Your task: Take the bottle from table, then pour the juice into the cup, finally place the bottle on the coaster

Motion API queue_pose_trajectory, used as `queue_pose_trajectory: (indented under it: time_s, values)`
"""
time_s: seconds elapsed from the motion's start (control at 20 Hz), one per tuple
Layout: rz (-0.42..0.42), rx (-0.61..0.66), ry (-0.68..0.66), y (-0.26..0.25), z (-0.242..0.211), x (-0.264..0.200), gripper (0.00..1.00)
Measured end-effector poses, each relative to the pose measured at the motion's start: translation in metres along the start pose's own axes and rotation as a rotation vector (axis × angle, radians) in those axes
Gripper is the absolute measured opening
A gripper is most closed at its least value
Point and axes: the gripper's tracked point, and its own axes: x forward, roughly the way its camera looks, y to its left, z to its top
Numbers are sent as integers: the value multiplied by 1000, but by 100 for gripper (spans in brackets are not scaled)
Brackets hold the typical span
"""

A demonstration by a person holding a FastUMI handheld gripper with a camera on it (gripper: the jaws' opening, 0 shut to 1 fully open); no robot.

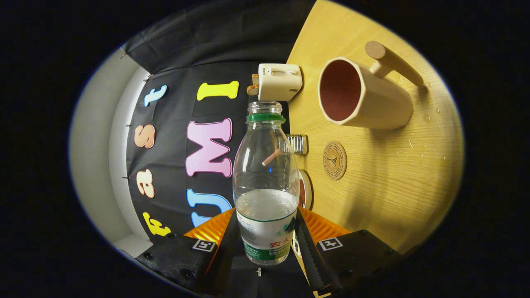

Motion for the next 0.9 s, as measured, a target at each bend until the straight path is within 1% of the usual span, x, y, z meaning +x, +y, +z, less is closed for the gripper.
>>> queue_pose_trajectory:
  time_s: [0.25,0.9]
  values:
    - [11,73,-20,-1,6,-1,74]
    - [39,162,-64,-3,18,-2,74]
